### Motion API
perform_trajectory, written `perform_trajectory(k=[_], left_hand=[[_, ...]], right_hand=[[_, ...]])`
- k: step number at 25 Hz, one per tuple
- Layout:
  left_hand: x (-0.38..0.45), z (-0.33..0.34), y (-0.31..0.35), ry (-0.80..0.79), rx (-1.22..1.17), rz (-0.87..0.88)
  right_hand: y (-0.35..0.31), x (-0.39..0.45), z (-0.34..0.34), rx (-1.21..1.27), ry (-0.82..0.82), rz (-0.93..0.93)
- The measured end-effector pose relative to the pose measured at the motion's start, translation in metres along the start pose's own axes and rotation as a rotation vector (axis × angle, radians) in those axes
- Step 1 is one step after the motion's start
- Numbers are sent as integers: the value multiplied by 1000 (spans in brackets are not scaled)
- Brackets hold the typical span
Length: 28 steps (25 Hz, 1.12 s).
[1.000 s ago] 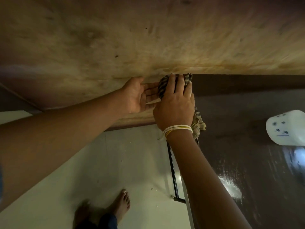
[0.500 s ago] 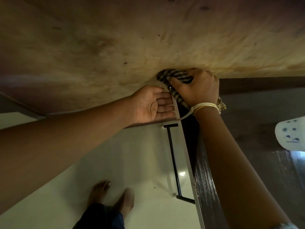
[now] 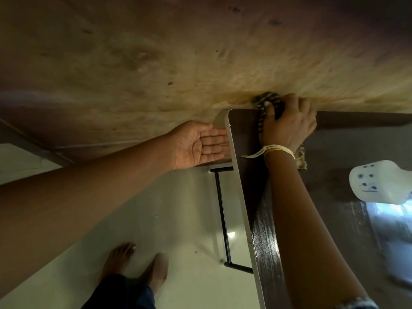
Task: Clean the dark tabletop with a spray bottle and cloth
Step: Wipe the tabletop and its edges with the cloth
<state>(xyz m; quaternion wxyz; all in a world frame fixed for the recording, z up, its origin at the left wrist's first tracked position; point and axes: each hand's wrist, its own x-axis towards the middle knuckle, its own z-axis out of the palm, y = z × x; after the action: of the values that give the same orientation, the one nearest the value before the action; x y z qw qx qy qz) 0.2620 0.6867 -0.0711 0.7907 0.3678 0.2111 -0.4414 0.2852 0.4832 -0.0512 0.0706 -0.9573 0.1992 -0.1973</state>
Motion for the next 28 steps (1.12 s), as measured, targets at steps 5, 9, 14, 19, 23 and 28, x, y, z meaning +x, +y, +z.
perform_trajectory(k=[5,9,14,19,23,28], left_hand=[[8,7,-7,131,-62,4],[16,9,-16,162,-126,-5],[13,11,-20,130,-182,24],[12,8,-18,95,-152,22],[9,1,-20,87,-97,-11],[6,5,-19,91,-91,23]], right_hand=[[0,0,-1,195,-219,-497],[-11,11,3,256,-356,-523],[-9,-4,2,335,-363,-786],[20,-69,-36,196,-423,-998],[35,-74,-50,124,-496,-1055],[-19,-16,-10,41,-428,-936]])
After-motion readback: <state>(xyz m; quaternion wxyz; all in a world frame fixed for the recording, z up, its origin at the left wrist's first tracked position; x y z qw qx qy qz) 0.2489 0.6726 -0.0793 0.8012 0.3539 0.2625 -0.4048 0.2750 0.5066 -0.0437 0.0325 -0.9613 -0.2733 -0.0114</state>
